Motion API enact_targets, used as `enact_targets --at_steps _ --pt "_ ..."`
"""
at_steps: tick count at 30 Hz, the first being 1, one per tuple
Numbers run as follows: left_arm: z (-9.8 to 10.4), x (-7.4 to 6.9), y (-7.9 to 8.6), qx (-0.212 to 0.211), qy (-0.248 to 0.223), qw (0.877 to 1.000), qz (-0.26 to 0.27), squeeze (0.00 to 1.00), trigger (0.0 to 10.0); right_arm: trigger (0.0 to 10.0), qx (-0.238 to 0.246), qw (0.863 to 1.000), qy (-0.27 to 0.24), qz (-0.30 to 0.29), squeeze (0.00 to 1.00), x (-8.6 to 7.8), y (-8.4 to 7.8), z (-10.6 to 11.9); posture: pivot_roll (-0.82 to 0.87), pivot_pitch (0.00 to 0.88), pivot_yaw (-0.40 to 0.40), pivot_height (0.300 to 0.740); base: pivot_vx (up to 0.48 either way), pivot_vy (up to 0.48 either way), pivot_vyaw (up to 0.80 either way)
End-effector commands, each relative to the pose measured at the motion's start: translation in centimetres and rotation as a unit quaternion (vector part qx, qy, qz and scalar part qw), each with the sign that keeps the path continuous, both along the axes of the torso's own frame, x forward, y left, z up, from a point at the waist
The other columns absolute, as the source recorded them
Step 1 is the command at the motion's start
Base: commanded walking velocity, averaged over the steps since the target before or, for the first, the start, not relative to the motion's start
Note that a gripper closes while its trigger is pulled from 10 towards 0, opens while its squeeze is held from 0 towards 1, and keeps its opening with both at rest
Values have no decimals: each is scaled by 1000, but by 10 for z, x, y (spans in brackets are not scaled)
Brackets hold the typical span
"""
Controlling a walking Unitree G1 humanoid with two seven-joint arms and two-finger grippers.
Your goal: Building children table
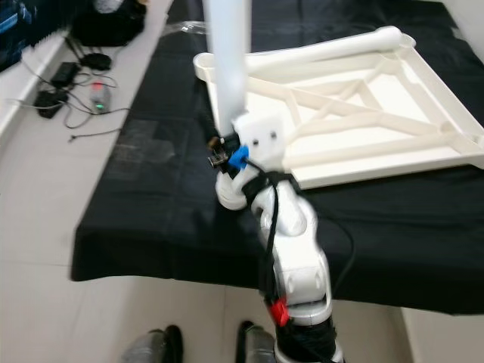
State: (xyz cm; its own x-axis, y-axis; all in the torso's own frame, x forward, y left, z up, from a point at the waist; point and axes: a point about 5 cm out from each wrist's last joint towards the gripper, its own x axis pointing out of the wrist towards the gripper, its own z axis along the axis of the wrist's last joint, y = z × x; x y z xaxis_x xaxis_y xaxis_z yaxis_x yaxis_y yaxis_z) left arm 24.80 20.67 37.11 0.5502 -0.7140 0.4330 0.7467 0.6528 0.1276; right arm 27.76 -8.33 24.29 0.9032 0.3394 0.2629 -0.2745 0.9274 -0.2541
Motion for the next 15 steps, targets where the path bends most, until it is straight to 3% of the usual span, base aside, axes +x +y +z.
enact_targets --at_steps 1,3,5,6,7,9,11,12,13,14,15 --pt "-4 -3 -5 3 2 1000 -6 1000 10000 0 -55 991 124 -19 0 10 -1 -57 81 195 -1 740 0 0 0" --pt "-41 -5 -7 -5 45 999 12 1000 10000 0 -61 991 116 -26 0 26 -2 -56 75 164 -9 740 0 0 0" --pt "-41 -5 -7 -5 45 999 12 1000 10000 0 -61 991 116 -26 0 26 -2 -56 75 164 -9 740 0 0 0" --pt "-57 -5 -7 -8 66 998 21 1000 10000 0 -60 991 116 -30 0 31 -4 -56 70 155 -4 740 0 0 0" --pt "-57 -5 -7 -8 66 998 21 1000 10000 0 -60 991 116 -30 0 31 -4 -56 70 155 -4 740 0 0 0" --pt "-98 -7 -7 14 134 990 44 1000 10000 0 -54 991 115 -49 0 38 -9 -56 62 139 9 740 0 0 0" --pt "-98 -7 -7 14 134 990 44 1000 10000 0 -54 991 115 -49 0 38 -9 -56 62 139 9 740 0 0 0" --pt "-114 -9 -9 24 161 985 49 1000 10000 0 -51 991 115 -56 0 40 -11 -56 62 139 9 740 0 0 0" --pt "-114 -9 -9 24 161 985 49 1000 10000 0 -51 991 115 -56 0 40 -11 -56 62 139 9 740 0 0 0" --pt "-132 -14 -14 35 196 979 53 1000 10000 0 -43 989 116 -78 0 40 -12 -55 59 137 14 740 0 0 0" --pt "-132 -14 -14 35 196 979 53 1000 10000 0 -43 989 116 -78 0 40 -12 -55 59 137 14 740 0 0 0"
